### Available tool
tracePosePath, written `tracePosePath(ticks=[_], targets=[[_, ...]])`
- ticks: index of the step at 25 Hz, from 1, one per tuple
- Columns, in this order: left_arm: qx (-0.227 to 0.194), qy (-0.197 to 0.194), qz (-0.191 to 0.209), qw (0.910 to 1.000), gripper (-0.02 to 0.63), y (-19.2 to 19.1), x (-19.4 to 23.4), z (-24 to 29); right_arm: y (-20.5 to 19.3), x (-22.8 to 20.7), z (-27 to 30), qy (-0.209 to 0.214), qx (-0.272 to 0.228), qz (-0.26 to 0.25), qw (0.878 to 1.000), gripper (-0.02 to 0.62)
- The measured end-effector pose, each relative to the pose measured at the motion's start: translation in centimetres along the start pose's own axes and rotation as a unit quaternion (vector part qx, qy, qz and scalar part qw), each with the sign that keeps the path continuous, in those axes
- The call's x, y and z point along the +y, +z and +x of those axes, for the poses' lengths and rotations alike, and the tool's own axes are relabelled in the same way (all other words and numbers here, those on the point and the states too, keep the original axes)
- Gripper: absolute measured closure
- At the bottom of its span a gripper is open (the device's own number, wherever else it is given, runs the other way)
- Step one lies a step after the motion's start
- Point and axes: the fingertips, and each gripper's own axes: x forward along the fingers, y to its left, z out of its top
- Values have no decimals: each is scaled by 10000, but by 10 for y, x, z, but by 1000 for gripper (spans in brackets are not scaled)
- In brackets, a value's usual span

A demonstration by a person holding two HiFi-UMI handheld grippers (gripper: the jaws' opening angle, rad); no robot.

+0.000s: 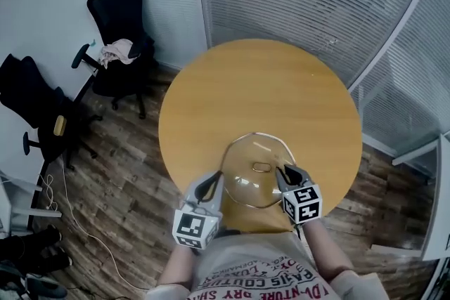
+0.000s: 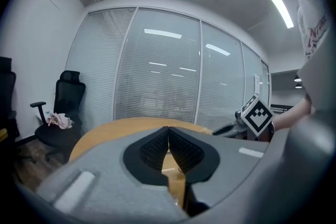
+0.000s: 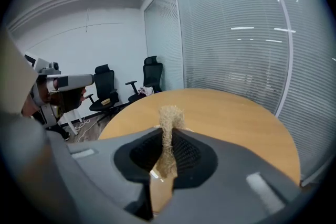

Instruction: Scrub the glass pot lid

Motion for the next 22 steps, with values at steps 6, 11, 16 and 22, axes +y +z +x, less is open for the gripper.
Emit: tracePosePath(ticks=[6, 11, 16, 22], targets=[[61, 317, -238, 9992, 597, -18, 14, 14, -17, -20, 55, 361, 735, -195, 9964, 543], [217, 481, -252, 9983, 597, -40, 22, 23, -38, -29, 101, 558, 1323, -359, 9890, 543], [344, 530, -354, 9974, 598, -50, 17, 34, -58, -39, 128, 736, 1831, -409, 9795, 543], [471, 656, -406, 9959, 597, -62, 27, 31, -60, -35, 152, 976, 2224, -453, 9690, 541]])
